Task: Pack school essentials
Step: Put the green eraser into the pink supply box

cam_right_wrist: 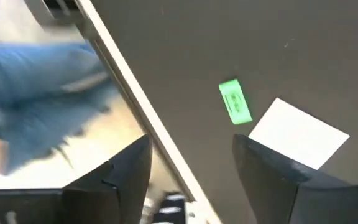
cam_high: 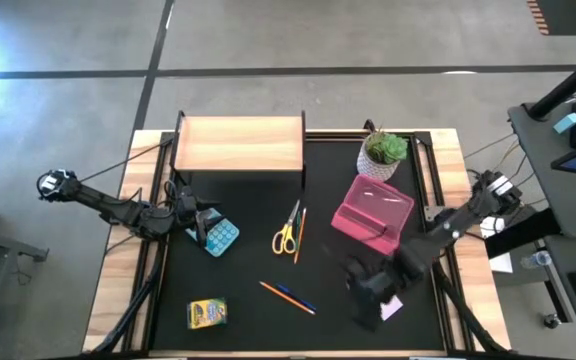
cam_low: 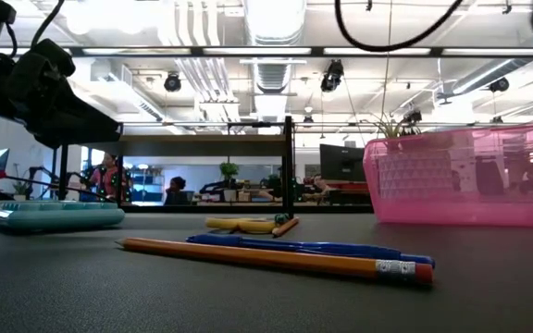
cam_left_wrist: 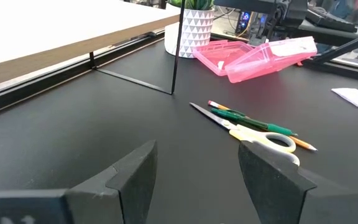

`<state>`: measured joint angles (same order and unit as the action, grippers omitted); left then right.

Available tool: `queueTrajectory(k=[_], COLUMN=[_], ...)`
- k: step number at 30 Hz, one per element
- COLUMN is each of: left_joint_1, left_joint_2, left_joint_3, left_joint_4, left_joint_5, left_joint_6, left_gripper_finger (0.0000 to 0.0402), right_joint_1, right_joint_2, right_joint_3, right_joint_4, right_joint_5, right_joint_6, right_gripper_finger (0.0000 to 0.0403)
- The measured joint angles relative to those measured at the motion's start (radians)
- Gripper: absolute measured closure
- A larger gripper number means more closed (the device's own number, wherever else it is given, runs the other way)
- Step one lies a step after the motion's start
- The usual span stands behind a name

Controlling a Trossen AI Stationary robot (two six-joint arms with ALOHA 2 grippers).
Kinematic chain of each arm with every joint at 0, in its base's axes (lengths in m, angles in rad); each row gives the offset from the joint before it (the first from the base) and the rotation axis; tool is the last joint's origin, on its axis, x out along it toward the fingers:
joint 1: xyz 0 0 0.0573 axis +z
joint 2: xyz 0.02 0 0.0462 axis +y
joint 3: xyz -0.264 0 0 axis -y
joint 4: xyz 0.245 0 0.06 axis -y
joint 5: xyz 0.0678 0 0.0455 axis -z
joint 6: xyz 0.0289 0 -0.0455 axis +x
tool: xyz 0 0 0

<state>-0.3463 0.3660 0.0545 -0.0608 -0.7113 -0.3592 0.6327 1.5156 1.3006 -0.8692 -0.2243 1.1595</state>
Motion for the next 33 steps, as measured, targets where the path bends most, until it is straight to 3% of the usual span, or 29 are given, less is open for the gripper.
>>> queueTrajectory(k=[11,20,33], left_joint_1=[0.0,0.0,0.0], left_joint_2=[0.0,0.0,0.0], left_joint_3=[0.0,0.0,0.0], left_joint_4=[0.0,0.0,0.0], left_joint_5=[0.0,0.0,0.0], left_joint_6=[0.0,0.0,0.0], left_gripper_finger=[0.0191,0.0191,0.0191], right_joint_1=[0.153,0.155,0.157], right_joint_2=[0.172,0.291,0.353], right_joint_3=[0.0,0.0,0.001], right_joint_4=[-0.017,-0.017,-0.013], right_joint_5=[0.154,0.229,0.271], right_joint_6=[-0.212,-0.334,-0.342], right_gripper_finger=[0.0192,0.0195,0.0207])
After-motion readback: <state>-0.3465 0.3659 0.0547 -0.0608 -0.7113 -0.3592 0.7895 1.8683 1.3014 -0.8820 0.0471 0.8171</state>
